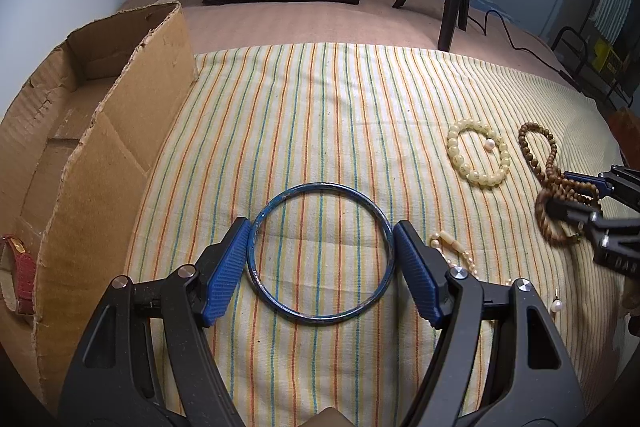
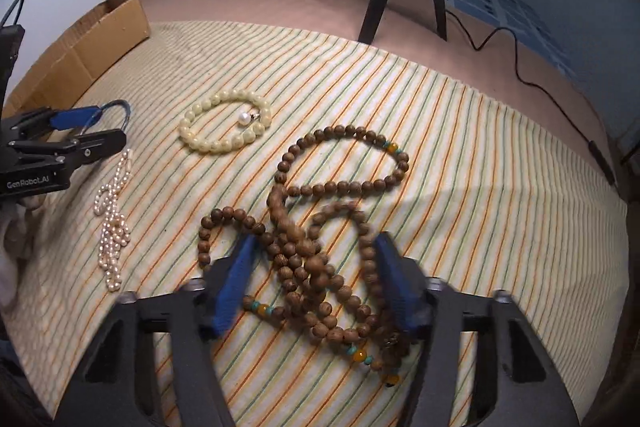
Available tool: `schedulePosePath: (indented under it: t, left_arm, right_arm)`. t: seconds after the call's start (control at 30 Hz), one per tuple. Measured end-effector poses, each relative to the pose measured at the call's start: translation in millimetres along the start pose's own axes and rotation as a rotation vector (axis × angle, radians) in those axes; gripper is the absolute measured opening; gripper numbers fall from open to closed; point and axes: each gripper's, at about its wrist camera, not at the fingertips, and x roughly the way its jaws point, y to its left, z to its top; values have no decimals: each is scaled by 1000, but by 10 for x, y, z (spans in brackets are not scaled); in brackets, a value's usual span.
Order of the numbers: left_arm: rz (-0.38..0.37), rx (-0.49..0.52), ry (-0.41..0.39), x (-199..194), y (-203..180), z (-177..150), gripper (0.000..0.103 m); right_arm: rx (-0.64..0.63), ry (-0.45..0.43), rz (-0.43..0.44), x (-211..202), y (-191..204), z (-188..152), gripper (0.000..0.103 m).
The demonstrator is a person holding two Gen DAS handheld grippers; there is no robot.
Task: Organize jewelry
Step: 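Grasp the blue bangle with the left tool while the right tool grasps the wooden mala, then lift and carry the bangle and mala over the cardboard box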
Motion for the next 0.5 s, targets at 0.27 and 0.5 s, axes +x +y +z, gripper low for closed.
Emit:
schedulePosePath:
  t: [0.27,0.5]
  left_arm:
    - [3,6,-5,-66,-15,-8,74]
    - [-4,21,-30,-249,-41,23,74]
  right_arm:
    - [49,-26,-10,-84,-90,2,10]
    - [114,-81,-11,-284,-180,-43,10]
